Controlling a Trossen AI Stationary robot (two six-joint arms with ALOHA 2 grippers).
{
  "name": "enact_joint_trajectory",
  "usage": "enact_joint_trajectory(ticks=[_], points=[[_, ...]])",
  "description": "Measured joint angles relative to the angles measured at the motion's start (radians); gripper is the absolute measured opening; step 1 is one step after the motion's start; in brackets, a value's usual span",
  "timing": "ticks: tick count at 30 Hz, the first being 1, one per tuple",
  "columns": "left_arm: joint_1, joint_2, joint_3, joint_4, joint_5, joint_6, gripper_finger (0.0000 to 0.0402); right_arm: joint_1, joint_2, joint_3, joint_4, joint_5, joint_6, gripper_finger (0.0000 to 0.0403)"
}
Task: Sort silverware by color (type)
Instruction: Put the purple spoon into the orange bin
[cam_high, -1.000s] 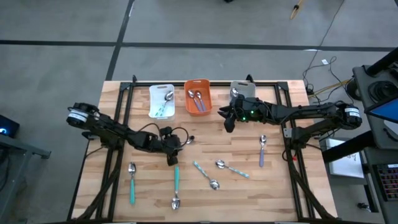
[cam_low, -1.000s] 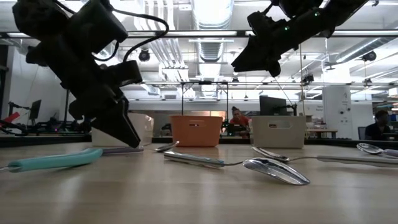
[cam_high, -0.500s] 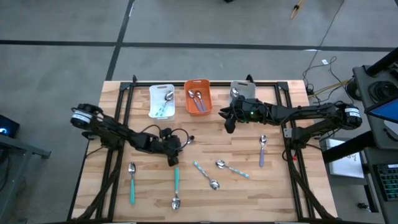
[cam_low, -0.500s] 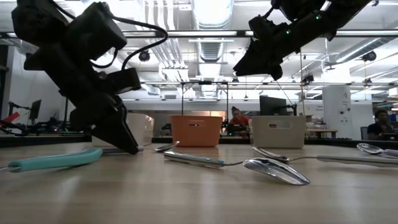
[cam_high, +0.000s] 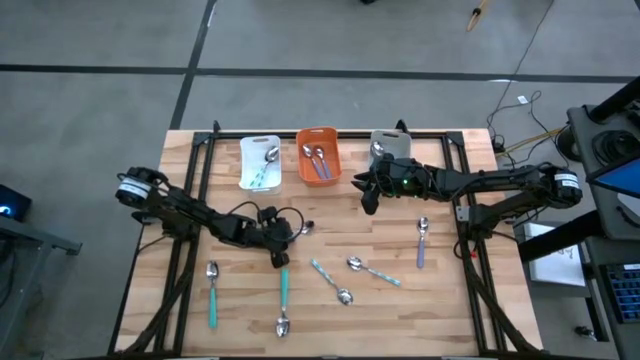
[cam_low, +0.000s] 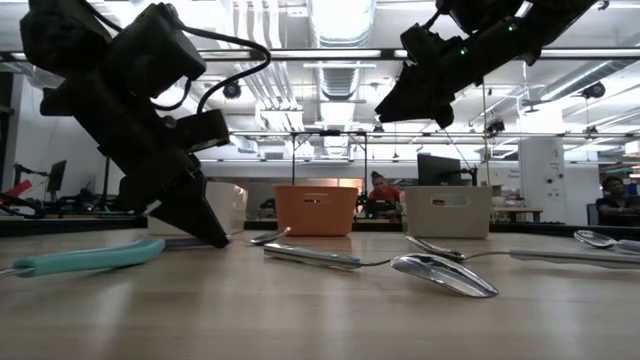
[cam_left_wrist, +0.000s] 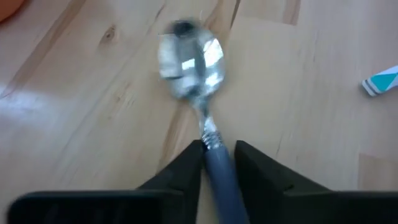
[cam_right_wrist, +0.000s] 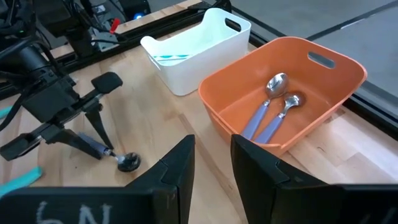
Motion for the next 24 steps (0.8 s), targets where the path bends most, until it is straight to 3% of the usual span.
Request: enact_joint_trajectory(ticks=[4, 13, 18, 24], points=[[0.000, 0.000, 0.000, 0.005, -0.007, 0.000, 0.0024, 0.000, 0.000, 0.000, 0.000, 0.000, -0.002, 0.0096], [-0.005, -0.050, -0.008, 0.043, -0.128, 0.049, 0.0024, 0.000, 0.028, 0.000, 0.006, 0.000, 0.009, 0.0096], [-0.005, -0.172, -0.006, 0.062, -0.249, 0.135, 0.0024, 0.000, 0.090, -0.001, 0.084, 0.000, 0.042, 0.0096], [-0.003, -0.327, 0.016, 0.074, -0.520, 0.320, 0.0024, -0.005, 0.187, 0.043, 0.267, -0.063, 0.145, 0.0098]])
